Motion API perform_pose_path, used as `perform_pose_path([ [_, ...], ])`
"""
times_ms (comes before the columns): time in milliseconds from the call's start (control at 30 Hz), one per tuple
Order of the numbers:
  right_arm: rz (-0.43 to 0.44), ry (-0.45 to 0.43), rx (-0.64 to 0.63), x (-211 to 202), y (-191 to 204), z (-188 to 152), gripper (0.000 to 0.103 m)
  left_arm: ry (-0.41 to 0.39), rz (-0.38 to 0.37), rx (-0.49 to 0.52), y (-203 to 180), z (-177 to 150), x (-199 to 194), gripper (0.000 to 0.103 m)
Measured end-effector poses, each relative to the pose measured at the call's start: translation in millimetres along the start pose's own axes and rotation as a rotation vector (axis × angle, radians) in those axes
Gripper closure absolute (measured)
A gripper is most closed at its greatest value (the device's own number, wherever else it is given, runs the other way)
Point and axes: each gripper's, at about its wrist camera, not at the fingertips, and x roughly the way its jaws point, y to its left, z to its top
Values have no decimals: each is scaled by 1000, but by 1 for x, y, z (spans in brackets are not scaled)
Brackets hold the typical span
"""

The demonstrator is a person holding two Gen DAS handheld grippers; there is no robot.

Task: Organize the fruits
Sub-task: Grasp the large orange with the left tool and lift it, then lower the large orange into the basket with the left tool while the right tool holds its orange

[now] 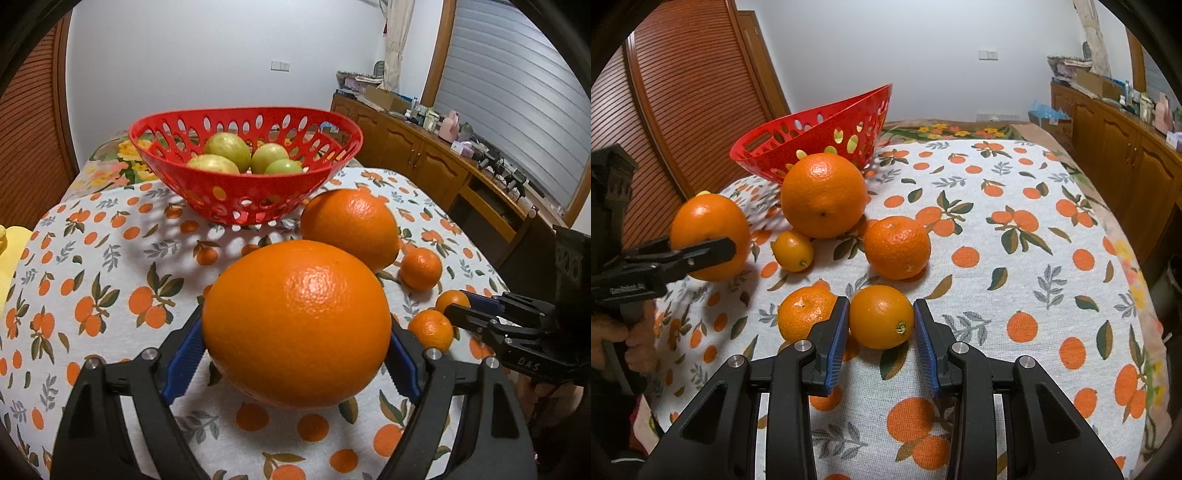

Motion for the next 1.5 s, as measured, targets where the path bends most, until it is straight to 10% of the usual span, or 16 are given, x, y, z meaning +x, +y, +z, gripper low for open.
perform_pose_path([
  [767,29,-127,-88,-37,24,51,69,-108,-4,25,-1,42,-38,18],
  [1500,77,-163,-158,-6,30,129,69,-84,44,37,25,107,6,18],
])
